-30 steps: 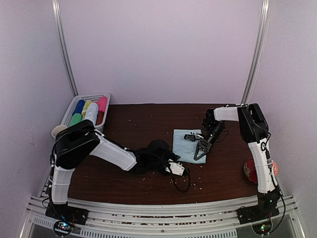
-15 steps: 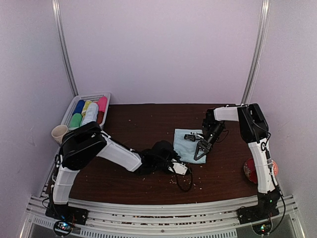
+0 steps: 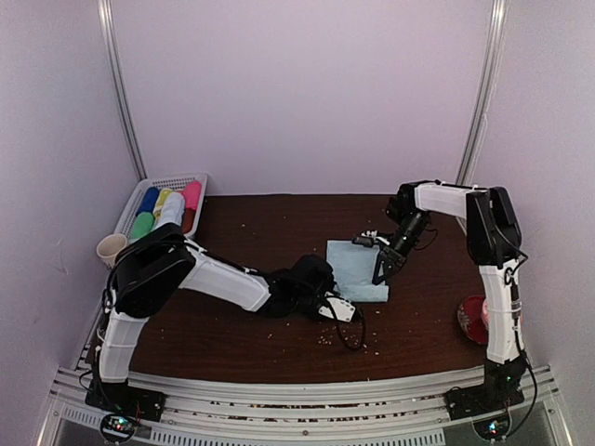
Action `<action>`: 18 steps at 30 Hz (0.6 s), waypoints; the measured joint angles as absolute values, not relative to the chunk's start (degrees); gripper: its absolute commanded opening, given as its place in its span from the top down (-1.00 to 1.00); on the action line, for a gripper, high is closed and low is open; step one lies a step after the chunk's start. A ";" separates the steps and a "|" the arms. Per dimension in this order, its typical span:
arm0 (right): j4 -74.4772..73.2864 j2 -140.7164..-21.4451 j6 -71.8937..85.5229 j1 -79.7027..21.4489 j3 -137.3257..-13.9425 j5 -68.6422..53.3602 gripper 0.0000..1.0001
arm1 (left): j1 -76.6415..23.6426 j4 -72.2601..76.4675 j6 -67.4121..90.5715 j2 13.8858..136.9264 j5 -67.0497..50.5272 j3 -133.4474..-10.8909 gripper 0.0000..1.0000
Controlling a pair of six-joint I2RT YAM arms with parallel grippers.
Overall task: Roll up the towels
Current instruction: Roll the towel at the center of the board.
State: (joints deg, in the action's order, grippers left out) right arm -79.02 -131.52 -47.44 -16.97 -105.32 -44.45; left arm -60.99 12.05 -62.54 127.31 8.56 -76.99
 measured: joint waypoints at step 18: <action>-40.62 -87.42 -66.61 -15.42 -56.51 -38.48 -1.00 | -57.08 -7.68 -51.55 127.37 -6.74 -87.09 1.00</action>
